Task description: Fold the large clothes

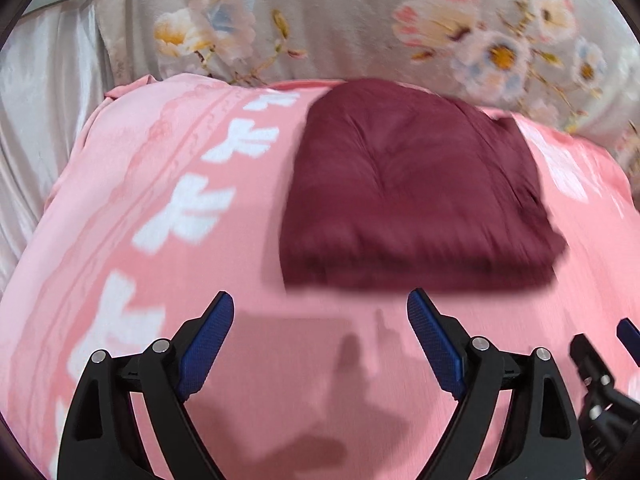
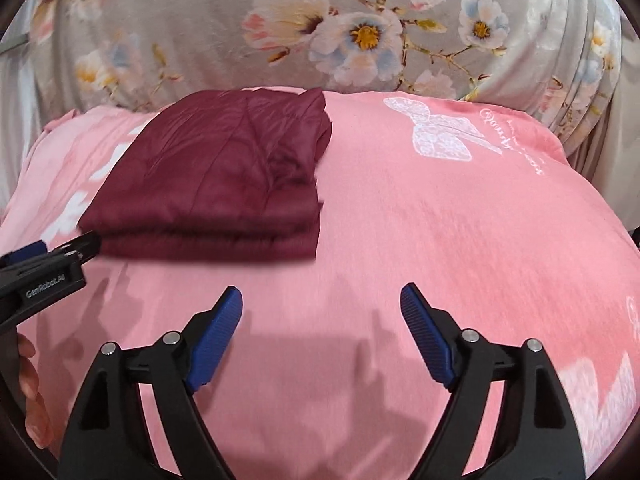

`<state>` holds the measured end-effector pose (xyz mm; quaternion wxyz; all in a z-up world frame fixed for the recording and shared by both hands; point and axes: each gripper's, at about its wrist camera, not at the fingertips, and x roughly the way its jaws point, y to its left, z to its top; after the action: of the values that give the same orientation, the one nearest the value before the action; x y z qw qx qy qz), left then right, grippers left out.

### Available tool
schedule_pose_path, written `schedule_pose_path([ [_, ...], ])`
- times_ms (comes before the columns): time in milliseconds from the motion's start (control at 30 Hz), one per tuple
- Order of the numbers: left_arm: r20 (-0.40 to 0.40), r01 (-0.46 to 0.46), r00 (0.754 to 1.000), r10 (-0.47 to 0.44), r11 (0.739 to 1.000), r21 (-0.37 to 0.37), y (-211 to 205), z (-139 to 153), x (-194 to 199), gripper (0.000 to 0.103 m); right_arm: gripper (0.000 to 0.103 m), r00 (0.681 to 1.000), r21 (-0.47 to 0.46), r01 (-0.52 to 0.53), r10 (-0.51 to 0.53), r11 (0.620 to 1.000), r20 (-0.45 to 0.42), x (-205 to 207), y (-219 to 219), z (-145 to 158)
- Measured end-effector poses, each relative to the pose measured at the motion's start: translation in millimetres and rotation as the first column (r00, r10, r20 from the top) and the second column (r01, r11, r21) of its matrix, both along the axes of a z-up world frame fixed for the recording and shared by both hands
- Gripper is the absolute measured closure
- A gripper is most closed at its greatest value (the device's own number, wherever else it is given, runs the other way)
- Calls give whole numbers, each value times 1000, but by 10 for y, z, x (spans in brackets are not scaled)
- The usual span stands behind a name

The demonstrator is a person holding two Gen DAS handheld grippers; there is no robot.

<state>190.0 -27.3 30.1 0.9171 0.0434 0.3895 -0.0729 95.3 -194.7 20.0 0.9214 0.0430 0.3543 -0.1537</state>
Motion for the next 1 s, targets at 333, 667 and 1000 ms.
schedule_pose_path([
  [333, -13, 49, 999, -48, 995, 84, -31, -241, -771, 17, 18, 1000, 12, 10, -10, 1000, -14, -566, 228, -29],
  [667, -41, 15, 999, -10, 992, 124, -32, -328, -764, 17, 17, 998, 28, 42, -41, 999, -47, -591, 192, -97],
  [1000, -31, 13, 999, -9, 991, 133, -45, -336, -777, 17, 16, 996, -7, 38, -39, 999, -84, -546, 234, -146],
])
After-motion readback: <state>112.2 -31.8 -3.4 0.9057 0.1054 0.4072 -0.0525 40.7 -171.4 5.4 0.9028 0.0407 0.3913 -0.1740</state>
